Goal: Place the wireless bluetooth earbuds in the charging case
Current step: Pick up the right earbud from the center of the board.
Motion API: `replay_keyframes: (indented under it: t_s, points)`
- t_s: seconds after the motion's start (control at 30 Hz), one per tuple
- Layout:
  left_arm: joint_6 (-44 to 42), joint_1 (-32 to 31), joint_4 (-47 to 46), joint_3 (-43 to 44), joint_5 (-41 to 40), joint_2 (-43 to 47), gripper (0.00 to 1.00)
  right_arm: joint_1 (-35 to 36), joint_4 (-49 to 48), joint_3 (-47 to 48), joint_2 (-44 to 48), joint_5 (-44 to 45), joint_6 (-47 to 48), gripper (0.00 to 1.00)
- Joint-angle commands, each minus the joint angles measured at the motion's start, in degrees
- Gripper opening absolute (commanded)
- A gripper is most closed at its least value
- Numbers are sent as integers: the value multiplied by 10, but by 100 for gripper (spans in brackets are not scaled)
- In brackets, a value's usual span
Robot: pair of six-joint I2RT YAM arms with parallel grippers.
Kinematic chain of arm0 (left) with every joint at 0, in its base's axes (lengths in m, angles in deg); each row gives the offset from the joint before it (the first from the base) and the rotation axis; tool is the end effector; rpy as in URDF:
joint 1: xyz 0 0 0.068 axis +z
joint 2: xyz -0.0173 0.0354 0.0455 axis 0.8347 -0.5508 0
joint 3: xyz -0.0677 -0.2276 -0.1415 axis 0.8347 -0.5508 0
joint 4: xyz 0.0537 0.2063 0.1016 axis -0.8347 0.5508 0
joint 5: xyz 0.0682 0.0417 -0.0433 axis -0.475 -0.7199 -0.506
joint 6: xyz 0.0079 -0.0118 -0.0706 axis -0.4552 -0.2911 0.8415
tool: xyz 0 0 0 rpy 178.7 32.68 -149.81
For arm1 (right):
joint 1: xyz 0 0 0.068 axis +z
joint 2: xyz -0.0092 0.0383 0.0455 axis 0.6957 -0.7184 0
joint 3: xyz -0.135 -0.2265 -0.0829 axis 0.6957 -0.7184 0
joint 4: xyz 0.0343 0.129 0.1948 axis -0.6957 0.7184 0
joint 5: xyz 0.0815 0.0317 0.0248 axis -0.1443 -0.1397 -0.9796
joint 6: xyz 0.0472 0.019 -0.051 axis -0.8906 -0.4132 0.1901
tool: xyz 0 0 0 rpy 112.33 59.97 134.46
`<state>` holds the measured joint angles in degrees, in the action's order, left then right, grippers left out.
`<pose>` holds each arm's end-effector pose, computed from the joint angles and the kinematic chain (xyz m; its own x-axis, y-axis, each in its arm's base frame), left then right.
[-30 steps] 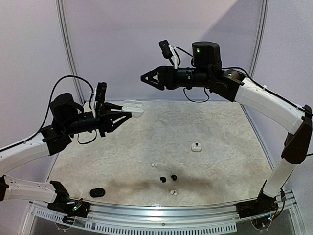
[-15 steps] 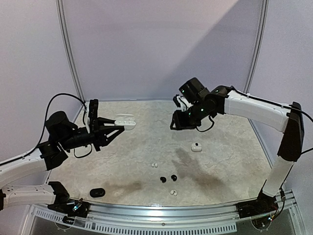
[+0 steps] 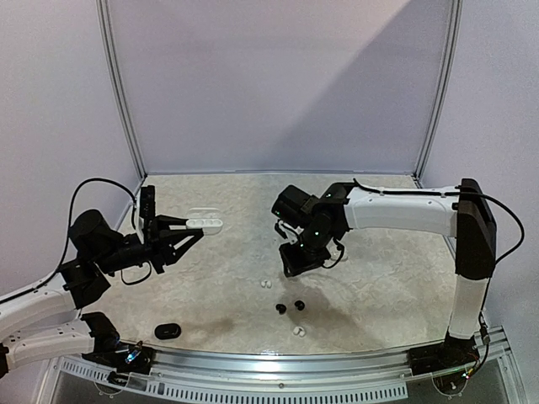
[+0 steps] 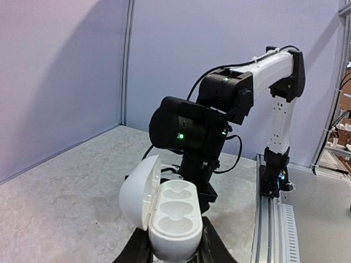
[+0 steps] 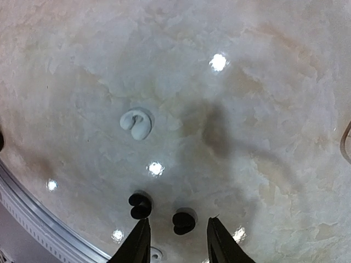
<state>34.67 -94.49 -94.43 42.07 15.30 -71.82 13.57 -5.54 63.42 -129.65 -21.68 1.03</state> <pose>0.1140 -0.1243 0.2846 -0.1231 -0.1392 -0.9826 0.9057 0.3890 -0.1685 0.2027 0.3257 0.2091 -0.8747 -0.4228 -0.2369 -0.4693 0.8608 0.1969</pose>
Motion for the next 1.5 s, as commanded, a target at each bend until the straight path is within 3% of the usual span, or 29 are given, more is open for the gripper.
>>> replay_keyframes:
  t_s: [0.0,0.23,0.37,0.7,1.0,1.47]
  points:
    - [3,6,-23,-15,-5,4,0,44,43,-27,25,-11,33,31]
    - [-6,6,-28,-25,25,10,0,50,-8,-153,98,-30,71,35]
    - [-36,2,-50,-37,110,14,0,49,-67,-214,138,-34,101,35]
    - [-114,-1,-70,-51,227,20,0,50,-246,-358,261,-60,173,39]
    - [-205,-6,-42,-33,285,6,0,50,-281,-364,228,-73,212,37]
    - [-207,-8,-34,-28,286,2,0,53,-263,-361,175,-106,222,28]
